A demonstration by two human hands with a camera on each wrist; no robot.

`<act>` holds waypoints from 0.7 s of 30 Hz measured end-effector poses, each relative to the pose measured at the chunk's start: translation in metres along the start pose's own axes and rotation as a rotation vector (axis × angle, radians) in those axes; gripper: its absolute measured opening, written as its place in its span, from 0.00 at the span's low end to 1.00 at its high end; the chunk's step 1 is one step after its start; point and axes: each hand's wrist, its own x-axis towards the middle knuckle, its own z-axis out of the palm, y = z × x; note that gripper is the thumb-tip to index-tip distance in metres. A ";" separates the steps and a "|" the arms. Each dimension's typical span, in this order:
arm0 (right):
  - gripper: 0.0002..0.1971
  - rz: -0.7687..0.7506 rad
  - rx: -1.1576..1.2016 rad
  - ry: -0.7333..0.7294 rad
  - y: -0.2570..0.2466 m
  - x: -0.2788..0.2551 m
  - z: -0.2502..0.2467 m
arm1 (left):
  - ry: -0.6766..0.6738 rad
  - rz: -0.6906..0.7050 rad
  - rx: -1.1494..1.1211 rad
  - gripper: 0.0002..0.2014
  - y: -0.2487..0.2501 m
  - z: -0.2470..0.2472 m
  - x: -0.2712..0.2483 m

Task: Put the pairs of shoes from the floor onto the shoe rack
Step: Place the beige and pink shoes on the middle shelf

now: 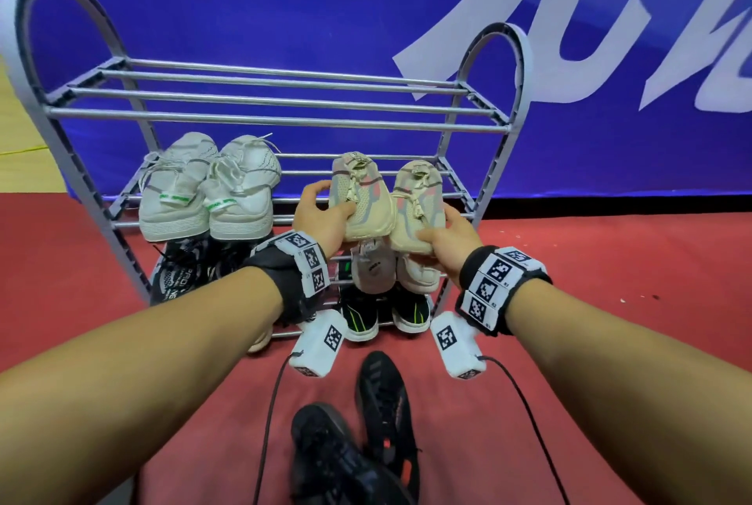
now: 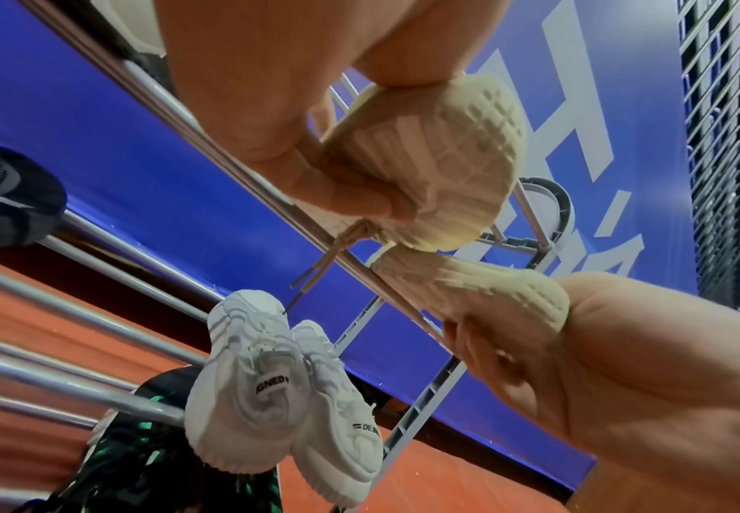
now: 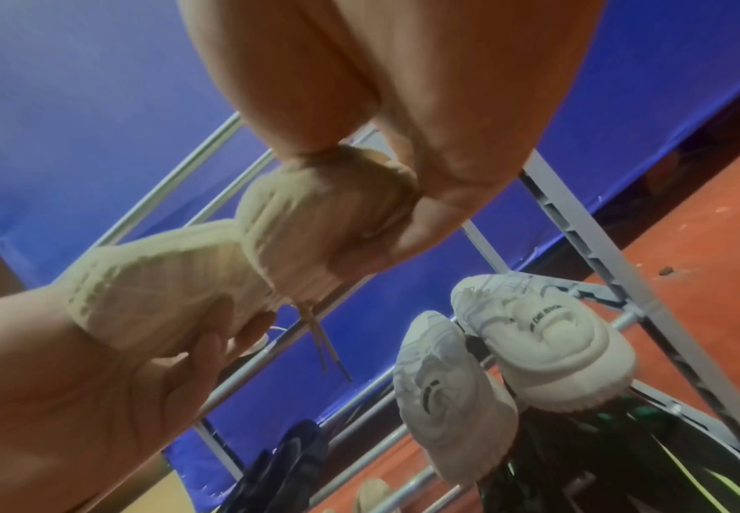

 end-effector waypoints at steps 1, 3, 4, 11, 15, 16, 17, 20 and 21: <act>0.22 -0.038 -0.007 0.028 -0.002 0.002 -0.002 | 0.006 0.012 -0.006 0.21 0.001 -0.002 -0.001; 0.25 -0.110 -0.046 0.074 -0.005 0.005 -0.007 | 0.014 0.036 -0.008 0.21 0.003 -0.003 -0.001; 0.26 -0.147 -0.068 0.098 -0.007 0.005 -0.009 | 0.017 0.049 -0.008 0.21 0.004 -0.003 -0.002; 0.28 -0.113 0.055 0.147 -0.006 0.026 -0.018 | -0.058 0.012 -0.003 0.35 -0.006 0.024 -0.002; 0.23 0.133 0.210 0.141 0.001 0.023 -0.018 | -0.059 0.001 0.035 0.38 -0.010 0.030 -0.006; 0.25 0.201 0.227 0.135 0.002 0.022 -0.017 | -0.045 -0.013 0.034 0.39 -0.011 0.031 -0.005; 0.26 0.240 0.221 0.127 0.004 0.021 -0.017 | -0.031 -0.042 0.030 0.40 -0.013 0.032 -0.006; 0.24 0.185 0.184 0.116 0.009 0.019 -0.013 | -0.030 -0.044 0.023 0.42 -0.024 0.039 -0.014; 0.22 0.140 0.203 0.128 0.010 0.021 -0.012 | -0.033 -0.030 0.030 0.42 -0.027 0.041 -0.016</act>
